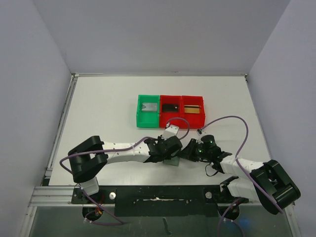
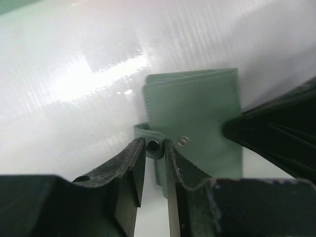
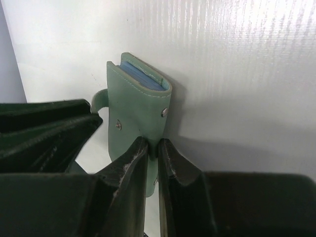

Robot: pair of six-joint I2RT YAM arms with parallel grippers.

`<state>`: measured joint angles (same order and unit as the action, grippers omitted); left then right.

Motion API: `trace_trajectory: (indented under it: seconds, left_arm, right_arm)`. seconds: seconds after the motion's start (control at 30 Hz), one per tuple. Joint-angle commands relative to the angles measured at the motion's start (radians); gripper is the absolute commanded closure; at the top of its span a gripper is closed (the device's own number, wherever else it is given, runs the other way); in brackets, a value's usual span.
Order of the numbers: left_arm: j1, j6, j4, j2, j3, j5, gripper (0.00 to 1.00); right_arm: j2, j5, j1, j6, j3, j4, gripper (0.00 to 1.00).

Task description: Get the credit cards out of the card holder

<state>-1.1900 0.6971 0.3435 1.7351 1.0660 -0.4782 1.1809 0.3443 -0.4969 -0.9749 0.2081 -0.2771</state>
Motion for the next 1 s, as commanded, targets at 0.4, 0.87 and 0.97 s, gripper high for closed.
trace_trajectory:
  seconds: [0.4, 0.87, 0.97]
  left_arm:
    - [0.04, 0.009, -0.029, -0.049, -0.034, -0.009, 0.7]
    - [0.111, 0.05, -0.207, -0.087, -0.15, 0.111, 0.82]
    - [0.134, 0.058, -0.239, -0.108, -0.181, 0.144, 0.87]
  right_arm:
    - [0.003, -0.009, 0.004, 0.03, 0.028, 0.027, 0.98]
    - [0.009, 0.005, 0.006, 0.061, 0.056, 0.069, 0.93]
    - [0.005, -0.01, 0.005, 0.092, 0.089, 0.124, 0.87]
